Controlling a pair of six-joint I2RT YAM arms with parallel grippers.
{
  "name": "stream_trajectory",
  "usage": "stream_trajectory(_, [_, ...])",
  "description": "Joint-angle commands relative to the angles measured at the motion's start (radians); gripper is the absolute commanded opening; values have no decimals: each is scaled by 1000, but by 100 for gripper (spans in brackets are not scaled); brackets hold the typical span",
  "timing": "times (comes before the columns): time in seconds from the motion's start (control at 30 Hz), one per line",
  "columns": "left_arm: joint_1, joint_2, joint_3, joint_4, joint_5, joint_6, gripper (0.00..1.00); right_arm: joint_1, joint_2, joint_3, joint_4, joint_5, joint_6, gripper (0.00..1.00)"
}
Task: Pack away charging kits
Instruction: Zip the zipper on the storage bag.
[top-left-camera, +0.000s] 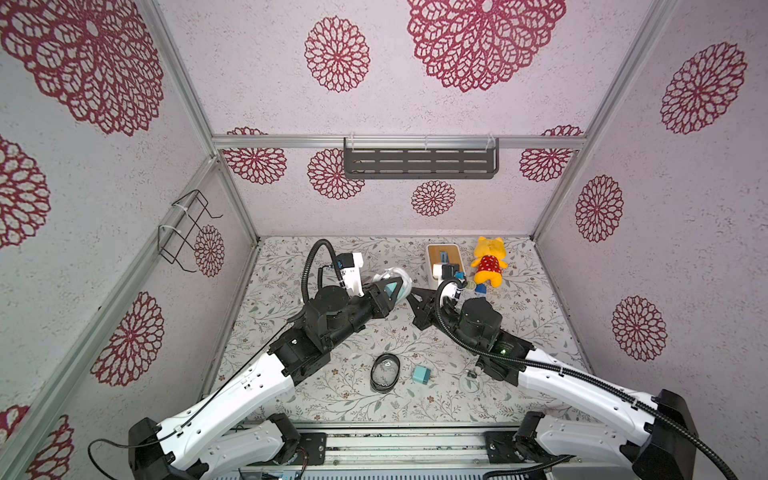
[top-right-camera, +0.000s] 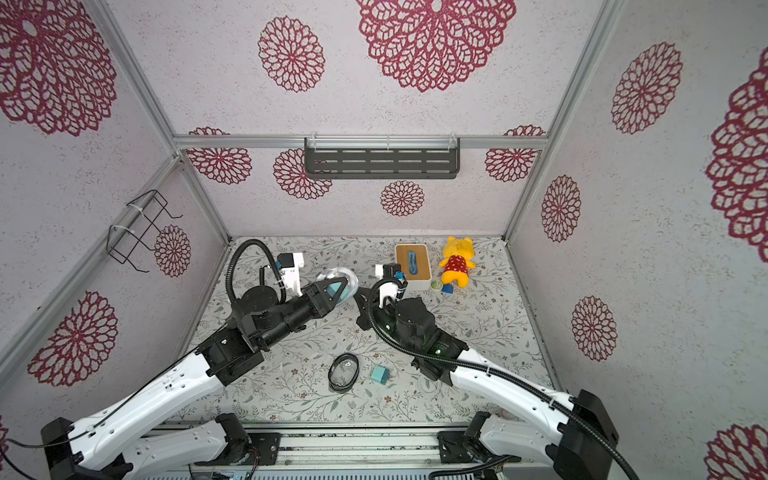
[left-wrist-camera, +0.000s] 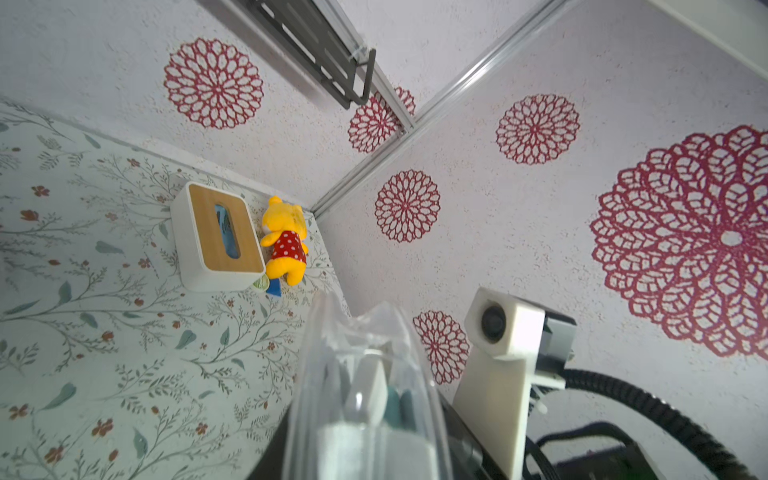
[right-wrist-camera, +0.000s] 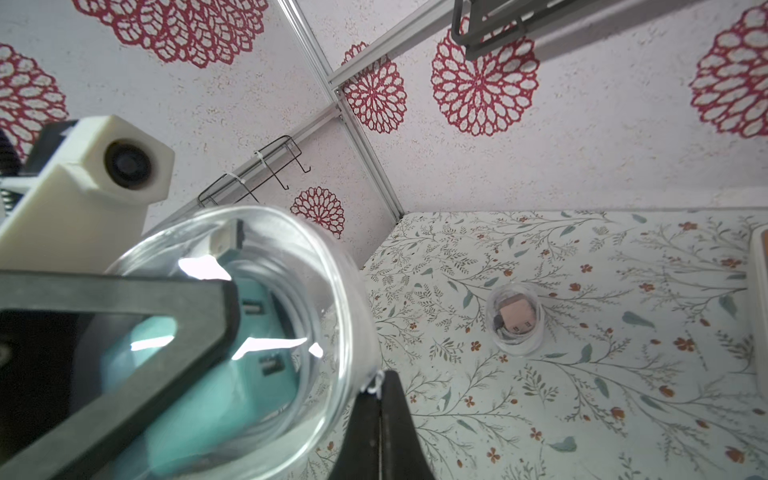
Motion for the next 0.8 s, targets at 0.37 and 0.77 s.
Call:
stream_trajectory(0.37, [-6, -53, 119, -496, 67, 102, 0, -31, -66, -101, 132, 82, -510, 0])
stream_trajectory(0.77, [-5, -2, 147, -692, 104, 171, 0, -52, -72, -193, 296, -74, -672, 0])
